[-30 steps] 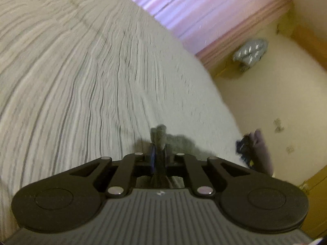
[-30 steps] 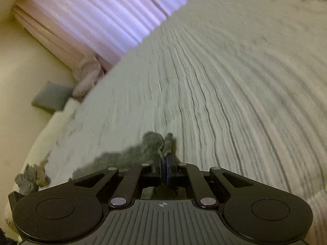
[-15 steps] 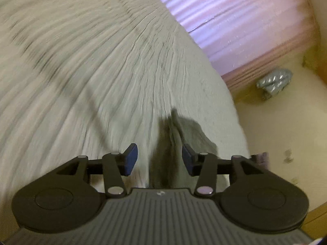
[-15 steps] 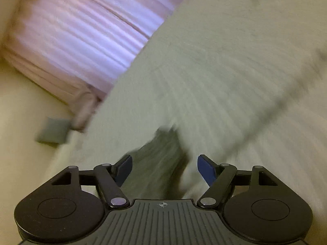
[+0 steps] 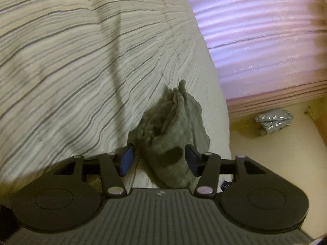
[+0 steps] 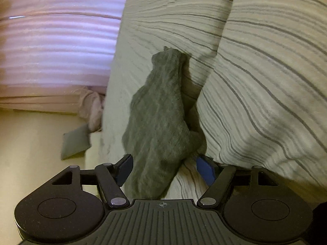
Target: Fold clothes
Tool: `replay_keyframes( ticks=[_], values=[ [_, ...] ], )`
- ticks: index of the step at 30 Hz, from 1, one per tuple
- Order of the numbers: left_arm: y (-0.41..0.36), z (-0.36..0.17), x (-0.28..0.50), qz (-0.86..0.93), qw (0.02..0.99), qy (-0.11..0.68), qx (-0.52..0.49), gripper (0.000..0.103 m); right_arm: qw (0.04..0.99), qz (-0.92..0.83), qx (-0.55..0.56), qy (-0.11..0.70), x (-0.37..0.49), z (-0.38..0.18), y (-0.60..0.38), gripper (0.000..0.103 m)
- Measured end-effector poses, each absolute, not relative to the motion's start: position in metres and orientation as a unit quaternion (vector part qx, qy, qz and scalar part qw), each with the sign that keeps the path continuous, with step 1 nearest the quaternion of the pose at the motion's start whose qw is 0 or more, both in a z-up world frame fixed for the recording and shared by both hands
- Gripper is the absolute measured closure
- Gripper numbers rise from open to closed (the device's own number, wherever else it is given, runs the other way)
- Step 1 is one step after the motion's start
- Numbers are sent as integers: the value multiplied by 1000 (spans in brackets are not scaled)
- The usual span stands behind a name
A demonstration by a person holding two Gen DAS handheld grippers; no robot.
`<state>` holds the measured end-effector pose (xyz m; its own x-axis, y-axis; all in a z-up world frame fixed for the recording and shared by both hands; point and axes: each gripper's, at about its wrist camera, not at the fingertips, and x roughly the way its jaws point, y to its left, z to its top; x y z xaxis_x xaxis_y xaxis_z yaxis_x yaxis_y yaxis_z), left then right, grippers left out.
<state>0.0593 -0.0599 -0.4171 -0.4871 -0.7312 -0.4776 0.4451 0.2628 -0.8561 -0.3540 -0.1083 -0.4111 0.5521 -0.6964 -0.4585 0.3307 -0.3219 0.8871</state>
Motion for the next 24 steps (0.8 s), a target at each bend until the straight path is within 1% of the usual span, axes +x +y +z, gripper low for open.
replay_keyframes(
  ticks=[1,2,3,4,5,6,10,13,15,19,22,24],
  values=[
    [-59,-416,59,-601,495,618,-109,68,563,-461,673,-128,-353,-413,-110,54],
    [-59,-416,59,-607,496,613,-102,70,562,-467,672,-122,-353,-414,-111,61],
    [-62,-415,59,-613,493,610,-96,77,561,-471,671,-117,-353,-416,-111,67],
    [-63,-414,61,-620,488,607,-92,83,559,-475,670,-112,-353,-417,-112,88],
    [-63,-412,63,-629,484,603,-86,84,561,-480,666,-110,-355,-417,-112,97],
    [-66,-410,64,-642,477,595,-80,86,565,-485,658,-112,-357,-414,-110,98],
    [-70,-403,65,-681,481,551,-34,87,595,-514,611,-96,-360,-393,-97,99],
    [-72,-420,67,-680,484,551,-17,86,596,-530,599,-63,-356,-395,-90,100],
    [-69,-422,70,-680,482,552,-19,83,593,-536,598,-53,-356,-405,-84,99],
    [-59,-416,81,-675,489,552,-27,79,623,-537,568,-25,-358,-397,-68,98],
    [-47,-399,93,-670,525,524,-31,80,641,-547,538,18,-362,-380,-61,90],
    [-39,-384,98,-672,541,504,-30,80,650,-566,505,46,-362,-365,-54,74]
  ],
)
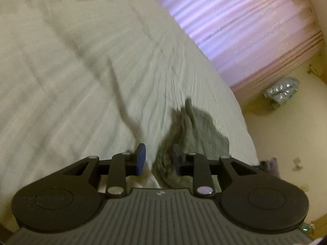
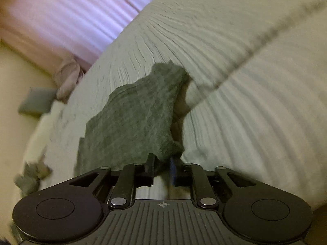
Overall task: Fold clothes
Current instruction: 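Open both grippers and lift them away from the folded shorts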
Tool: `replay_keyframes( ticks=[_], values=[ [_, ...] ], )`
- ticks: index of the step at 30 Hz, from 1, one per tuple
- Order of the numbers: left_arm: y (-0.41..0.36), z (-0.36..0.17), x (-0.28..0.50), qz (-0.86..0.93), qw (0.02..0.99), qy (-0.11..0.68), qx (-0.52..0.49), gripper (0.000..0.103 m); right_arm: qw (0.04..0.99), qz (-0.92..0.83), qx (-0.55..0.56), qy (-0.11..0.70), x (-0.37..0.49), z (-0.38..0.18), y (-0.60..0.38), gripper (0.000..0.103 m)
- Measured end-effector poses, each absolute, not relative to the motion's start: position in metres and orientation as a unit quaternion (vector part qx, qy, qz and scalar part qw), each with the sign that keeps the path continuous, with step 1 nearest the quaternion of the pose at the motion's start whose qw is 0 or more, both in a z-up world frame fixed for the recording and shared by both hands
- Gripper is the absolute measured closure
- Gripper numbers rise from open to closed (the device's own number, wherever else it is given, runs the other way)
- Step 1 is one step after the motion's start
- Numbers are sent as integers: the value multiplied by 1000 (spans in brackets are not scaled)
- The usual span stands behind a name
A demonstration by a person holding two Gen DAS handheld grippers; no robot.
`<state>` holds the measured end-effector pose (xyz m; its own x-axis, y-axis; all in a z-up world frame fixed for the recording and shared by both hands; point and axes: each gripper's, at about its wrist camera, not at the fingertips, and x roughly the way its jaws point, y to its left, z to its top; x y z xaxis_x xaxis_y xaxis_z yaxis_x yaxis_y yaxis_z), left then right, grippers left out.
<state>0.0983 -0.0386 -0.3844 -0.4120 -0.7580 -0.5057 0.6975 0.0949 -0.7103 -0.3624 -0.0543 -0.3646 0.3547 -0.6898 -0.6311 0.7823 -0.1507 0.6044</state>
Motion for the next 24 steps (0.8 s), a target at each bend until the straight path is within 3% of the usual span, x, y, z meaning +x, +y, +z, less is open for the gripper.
replay_keyframes(
  ticks=[6,11,14,18,19,24],
  values=[
    [-46,-348,43,-748,524,405,49,88,716,-602,335,115,-320,-324,-47,73],
    [-69,-373,17,-739,547,382,94,91,729,-609,235,204,-278,-351,-64,73],
    [-75,-386,17,-737,554,371,110,95,712,-622,223,238,-283,-383,-72,73],
    [-81,-375,36,-723,569,382,88,95,711,-620,242,226,-302,-381,-76,73],
    [-84,-374,43,-717,577,383,82,86,703,-627,249,226,-307,-376,-80,73],
    [-113,-373,72,-711,544,445,26,83,715,-612,299,161,-348,-354,-103,72]
  ],
)
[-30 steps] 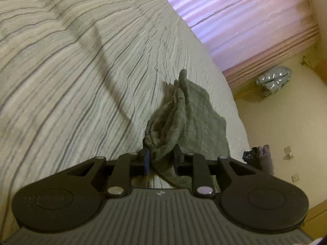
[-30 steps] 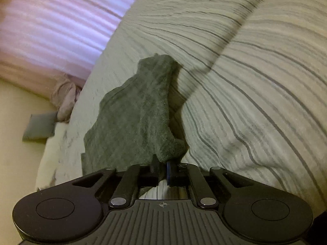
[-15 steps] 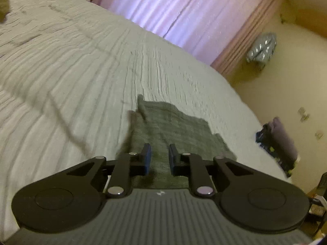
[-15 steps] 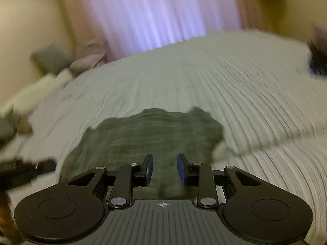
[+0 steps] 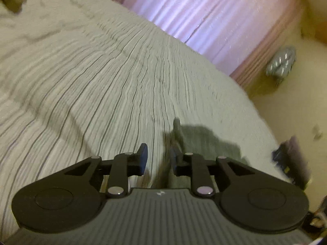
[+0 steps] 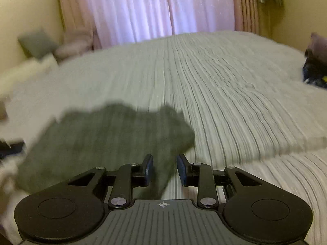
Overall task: Fold clothes
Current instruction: 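Open both grippers and lift them away from the folded shorts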
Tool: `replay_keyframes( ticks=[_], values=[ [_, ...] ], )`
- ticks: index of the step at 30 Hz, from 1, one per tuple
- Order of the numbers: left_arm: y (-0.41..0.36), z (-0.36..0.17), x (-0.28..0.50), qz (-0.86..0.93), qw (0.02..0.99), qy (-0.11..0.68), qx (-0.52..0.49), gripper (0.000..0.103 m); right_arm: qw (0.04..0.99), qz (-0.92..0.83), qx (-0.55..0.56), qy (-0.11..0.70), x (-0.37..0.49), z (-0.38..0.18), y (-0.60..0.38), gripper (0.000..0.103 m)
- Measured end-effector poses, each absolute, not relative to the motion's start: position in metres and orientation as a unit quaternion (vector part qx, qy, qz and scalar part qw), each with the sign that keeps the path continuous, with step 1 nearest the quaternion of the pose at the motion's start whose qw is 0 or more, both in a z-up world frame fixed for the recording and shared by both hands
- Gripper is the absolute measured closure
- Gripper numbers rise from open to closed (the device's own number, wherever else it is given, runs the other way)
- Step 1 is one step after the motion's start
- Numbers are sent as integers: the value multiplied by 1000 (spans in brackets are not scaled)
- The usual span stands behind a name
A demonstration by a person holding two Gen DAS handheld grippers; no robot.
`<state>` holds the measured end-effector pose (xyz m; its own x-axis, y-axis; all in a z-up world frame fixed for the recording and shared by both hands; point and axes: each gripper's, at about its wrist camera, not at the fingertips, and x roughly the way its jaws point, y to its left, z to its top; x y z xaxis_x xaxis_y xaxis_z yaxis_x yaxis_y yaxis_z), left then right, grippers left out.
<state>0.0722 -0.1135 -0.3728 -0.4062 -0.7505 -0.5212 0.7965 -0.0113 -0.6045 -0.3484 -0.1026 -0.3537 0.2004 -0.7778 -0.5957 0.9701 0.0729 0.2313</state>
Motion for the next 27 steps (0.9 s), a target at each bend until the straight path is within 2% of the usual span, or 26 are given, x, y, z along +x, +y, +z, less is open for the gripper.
replay_keyframes(
  ticks=[4,9,16,17,18,24,27],
  values=[
    [-134,-373,77,-710,526,468,8,83,726,-593,329,113,-376,-346,-137,72],
    [-149,-376,75,-711,508,486,2,77,728,-574,359,108,-392,-356,-181,72],
    [-161,-385,74,-709,501,497,0,76,735,-556,374,101,-390,-365,-205,73],
    [-161,-385,74,-708,500,498,-1,76,738,-557,369,96,-390,-364,-203,100],
    [-163,-386,75,-708,499,499,-3,75,740,-559,363,92,-391,-363,-202,102],
    [-175,-398,74,-707,484,515,-5,72,729,-589,341,69,-395,-350,-182,102],
    [-184,-406,75,-709,468,528,-11,79,726,-595,338,66,-391,-351,-183,102]
  ],
)
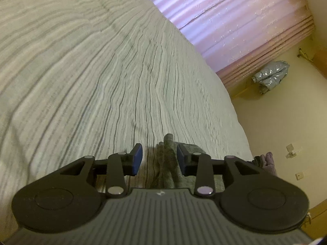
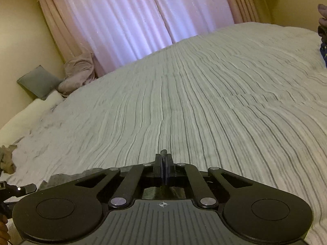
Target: Fold clothes
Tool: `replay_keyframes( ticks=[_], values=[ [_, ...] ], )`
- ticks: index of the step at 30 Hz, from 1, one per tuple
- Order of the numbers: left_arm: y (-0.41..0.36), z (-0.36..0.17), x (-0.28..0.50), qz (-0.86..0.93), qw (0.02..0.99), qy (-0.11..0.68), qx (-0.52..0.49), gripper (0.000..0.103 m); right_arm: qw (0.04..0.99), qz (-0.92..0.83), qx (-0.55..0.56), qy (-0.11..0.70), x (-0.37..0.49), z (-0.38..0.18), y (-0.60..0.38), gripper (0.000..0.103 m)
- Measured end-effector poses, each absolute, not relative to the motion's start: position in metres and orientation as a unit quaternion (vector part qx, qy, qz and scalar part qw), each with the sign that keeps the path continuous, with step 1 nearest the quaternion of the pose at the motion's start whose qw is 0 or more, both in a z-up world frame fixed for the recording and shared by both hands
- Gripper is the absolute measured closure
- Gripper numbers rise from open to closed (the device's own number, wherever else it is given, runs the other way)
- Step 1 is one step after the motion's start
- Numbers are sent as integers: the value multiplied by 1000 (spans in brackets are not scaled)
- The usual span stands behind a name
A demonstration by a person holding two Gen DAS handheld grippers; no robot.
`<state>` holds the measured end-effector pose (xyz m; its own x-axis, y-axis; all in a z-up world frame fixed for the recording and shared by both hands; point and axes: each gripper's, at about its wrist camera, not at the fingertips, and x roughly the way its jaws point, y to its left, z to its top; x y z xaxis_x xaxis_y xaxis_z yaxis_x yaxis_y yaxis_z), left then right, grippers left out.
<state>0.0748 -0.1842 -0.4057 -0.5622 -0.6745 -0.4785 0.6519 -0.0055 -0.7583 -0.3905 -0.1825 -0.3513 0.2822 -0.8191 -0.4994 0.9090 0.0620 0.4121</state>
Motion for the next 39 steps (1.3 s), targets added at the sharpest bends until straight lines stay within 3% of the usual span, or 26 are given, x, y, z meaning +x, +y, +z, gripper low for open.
replay_keyframes(
  ticks=[1,2,6,12,14,16,17,18,21,22,24,26,32,39],
  values=[
    [-187,-406,76,-714,460,528,-15,100,724,-598,337,66,-389,-352,-183,102],
    [-189,-406,76,-719,452,528,-20,103,723,-600,337,65,-387,-352,-183,102],
    [-192,-398,75,-737,467,488,-22,103,716,-623,307,69,-376,-348,-181,102],
    [-201,-398,46,-751,502,423,74,103,687,-636,323,139,-361,-374,-198,102],
    [-201,-395,40,-752,512,404,97,97,686,-639,314,149,-358,-371,-198,100],
    [-192,-383,42,-742,543,382,92,92,685,-649,293,154,-356,-362,-192,66],
    [-186,-375,43,-740,554,371,86,92,682,-660,278,151,-355,-356,-186,37],
    [-180,-366,42,-743,560,357,82,92,684,-668,258,143,-354,-349,-177,35],
    [-160,-345,24,-782,529,313,104,93,717,-642,237,135,-343,-331,-157,36],
    [-155,-341,15,-798,510,299,120,99,733,-622,235,141,-335,-328,-152,36],
    [-152,-342,-5,-814,484,283,151,101,762,-586,221,168,-313,-327,-146,50],
    [-156,-350,-17,-814,483,273,171,102,778,-561,209,192,-291,-333,-146,55],
    [-182,-384,-46,-788,530,225,218,102,753,-576,212,238,-254,-368,-186,55],
    [-204,-402,-50,-781,530,244,223,95,726,-592,267,226,-263,-388,-204,55]
  ],
)
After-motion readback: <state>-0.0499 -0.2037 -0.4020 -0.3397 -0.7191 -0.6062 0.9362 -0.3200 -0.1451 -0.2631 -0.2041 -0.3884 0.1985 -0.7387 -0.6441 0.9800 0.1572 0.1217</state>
